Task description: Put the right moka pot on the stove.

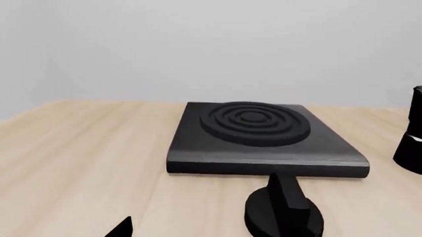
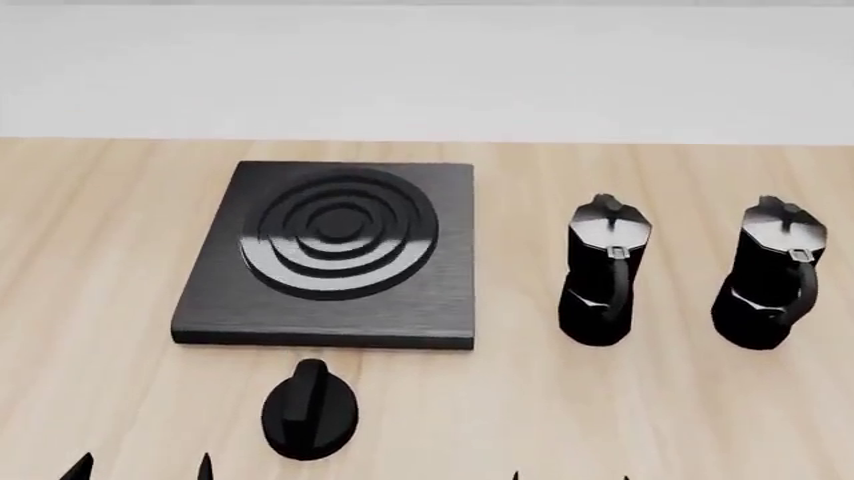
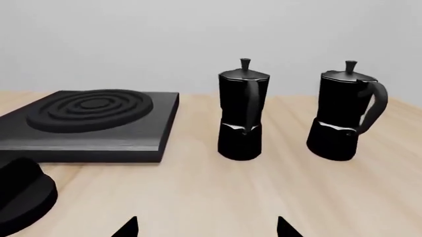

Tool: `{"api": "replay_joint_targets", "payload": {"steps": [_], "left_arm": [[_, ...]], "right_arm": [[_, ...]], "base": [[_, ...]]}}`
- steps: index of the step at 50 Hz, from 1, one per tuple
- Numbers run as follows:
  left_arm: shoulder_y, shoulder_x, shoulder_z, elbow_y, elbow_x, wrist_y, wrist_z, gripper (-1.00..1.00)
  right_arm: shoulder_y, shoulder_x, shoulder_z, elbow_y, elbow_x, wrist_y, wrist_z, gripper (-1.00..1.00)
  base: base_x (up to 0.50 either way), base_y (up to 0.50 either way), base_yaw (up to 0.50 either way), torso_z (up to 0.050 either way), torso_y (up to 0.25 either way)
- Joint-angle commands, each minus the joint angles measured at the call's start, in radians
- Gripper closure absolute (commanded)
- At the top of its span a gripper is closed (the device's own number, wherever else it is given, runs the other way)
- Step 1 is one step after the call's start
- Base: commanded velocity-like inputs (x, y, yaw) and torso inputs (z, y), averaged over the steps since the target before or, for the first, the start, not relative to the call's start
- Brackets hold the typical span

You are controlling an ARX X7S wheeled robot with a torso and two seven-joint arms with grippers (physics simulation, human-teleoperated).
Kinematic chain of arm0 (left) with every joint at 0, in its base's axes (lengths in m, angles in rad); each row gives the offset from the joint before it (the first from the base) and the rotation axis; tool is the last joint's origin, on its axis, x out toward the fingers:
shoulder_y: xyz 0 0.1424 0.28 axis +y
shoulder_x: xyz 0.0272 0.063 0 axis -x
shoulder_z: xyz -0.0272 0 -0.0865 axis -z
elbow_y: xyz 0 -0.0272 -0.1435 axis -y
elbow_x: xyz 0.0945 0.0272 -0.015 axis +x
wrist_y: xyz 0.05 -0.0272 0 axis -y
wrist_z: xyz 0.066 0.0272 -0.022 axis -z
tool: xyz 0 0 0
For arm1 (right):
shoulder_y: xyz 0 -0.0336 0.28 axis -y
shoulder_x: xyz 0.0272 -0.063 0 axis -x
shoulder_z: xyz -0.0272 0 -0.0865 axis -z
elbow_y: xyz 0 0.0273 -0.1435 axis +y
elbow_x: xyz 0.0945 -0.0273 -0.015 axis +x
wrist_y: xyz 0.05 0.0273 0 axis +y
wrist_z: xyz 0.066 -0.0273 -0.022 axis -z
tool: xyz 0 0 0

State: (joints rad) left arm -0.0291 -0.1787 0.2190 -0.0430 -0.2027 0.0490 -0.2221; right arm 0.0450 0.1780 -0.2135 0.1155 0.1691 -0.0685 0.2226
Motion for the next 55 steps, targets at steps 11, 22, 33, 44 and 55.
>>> {"api": "replay_joint_targets", "payload": {"steps": [11,22,33,44,55], "left_arm": [[-0.003,-0.009,0.013,-0.003,-0.008,0.003,-0.009,-1.0],[-0.003,-0.013,0.018,-0.002,-0.01,0.003,-0.015,-1.0],[-0.002,-0.018,0.023,0.003,-0.017,0.002,-0.019,-1.0],[-0.006,-0.02,0.027,-0.006,-0.02,0.009,-0.024,-1.0],[-0.003,-0.027,0.037,0.012,-0.007,0.005,-0.038,-1.0]], "right_arm": [[0.001,0.009,-0.009,0.002,0.01,-0.005,0.009,-1.0],[-0.002,0.014,-0.013,-0.007,0.014,-0.002,0.016,-1.0],[0.002,0.016,-0.02,0.001,0.017,-0.006,0.02,-1.0],[0.004,0.02,-0.024,0.002,0.021,-0.005,0.025,-1.0],[-0.003,0.031,-0.032,-0.04,0.025,0.021,0.032,-1.0]], "base": [[0.24,0.04,0.0,0.0,0.0],[0.24,0.0,0.0,0.0,0.0],[0.24,0.0,0.0,0.0,0.0],[0.24,0.0,0.0,0.0,0.0],[0.18,0.0,0.0,0.0,0.0]]}}
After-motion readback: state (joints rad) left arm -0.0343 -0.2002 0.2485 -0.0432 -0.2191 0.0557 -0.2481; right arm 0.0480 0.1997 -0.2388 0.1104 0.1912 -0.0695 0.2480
